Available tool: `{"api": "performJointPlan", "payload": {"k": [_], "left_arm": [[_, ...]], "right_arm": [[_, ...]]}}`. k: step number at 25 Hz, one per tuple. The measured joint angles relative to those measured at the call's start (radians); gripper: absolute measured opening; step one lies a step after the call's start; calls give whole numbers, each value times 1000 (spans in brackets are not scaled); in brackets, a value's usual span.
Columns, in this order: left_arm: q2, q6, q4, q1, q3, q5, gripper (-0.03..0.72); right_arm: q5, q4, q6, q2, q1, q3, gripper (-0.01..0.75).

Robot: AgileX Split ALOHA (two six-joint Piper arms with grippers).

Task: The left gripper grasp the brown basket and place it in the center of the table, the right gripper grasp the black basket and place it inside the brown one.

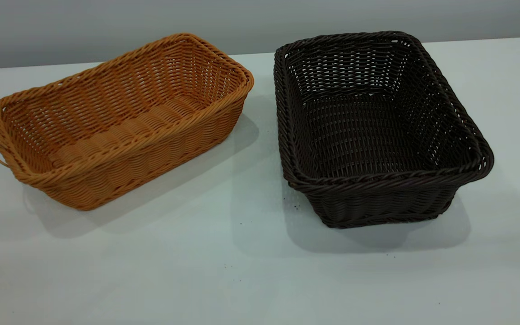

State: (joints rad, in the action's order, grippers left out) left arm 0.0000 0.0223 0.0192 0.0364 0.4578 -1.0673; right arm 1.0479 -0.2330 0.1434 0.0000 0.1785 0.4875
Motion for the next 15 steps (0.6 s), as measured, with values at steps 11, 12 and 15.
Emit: {"api": "performJointPlan", "payload": {"k": [11, 12, 15], "left_arm": [[96, -126, 146, 0, 89, 227, 21], [130, -155, 164, 0, 105, 248, 24], [244, -283, 223, 0, 167, 308, 50]], "right_arm": [[-54, -103, 60, 123, 0, 75, 226], [-73, -110, 60, 152, 0, 96, 253], [-125, -139, 60, 247, 0, 159, 332]]}}
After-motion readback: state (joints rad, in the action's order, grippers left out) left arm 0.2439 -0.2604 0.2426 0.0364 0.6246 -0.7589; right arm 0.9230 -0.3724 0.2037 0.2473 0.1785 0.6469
